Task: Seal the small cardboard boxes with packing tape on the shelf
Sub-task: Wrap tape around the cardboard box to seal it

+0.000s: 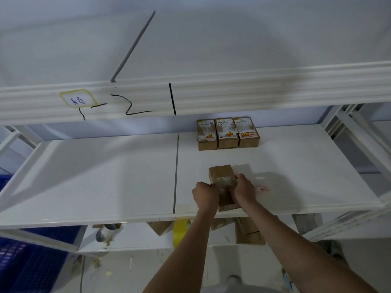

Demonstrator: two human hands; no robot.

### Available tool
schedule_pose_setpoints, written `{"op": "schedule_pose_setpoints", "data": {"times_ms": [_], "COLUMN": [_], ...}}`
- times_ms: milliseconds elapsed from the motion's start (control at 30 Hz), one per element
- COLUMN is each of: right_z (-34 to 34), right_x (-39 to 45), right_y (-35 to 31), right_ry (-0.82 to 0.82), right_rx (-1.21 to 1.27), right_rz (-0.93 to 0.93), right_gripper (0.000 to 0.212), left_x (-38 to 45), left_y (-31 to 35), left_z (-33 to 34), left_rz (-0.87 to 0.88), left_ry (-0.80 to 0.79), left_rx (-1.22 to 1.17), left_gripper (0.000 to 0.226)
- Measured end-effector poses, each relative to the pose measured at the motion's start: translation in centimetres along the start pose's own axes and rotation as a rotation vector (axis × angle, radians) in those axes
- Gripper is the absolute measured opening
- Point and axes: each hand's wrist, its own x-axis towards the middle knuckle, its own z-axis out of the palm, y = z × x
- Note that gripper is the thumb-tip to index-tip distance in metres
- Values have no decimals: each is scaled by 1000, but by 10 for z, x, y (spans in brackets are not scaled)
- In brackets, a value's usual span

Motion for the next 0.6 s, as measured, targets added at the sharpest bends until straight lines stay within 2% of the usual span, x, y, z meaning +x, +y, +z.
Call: {"op": "schedule_pose_setpoints", "data": {"times_ms": [167, 267, 433, 533, 600], "right_z": [6, 5, 2, -5, -12], "right_x": [-7, -9, -18, -22, -19], "right_y": [2, 1, -9, -20, -29], "right_ry": [-2, -29, -55, -68, -33], "right_rx": [61, 94, 156, 311, 294], "right_rz": [-13, 49, 85, 149, 179], "right_gripper": [39, 28, 32, 49, 57], "left_x": [-2, -5, -7, -6, -7], "left_y": [3, 6, 18, 24, 24], "left_z": [-6, -14, -26, -34, -40], "left_rz": [6, -75, -178, -203, -216], "left_ry": [-84, -148, -340, -446, -529], "left_rx": [76, 12, -47, -93, -189], "left_gripper": [28, 22, 12, 28, 45]}}
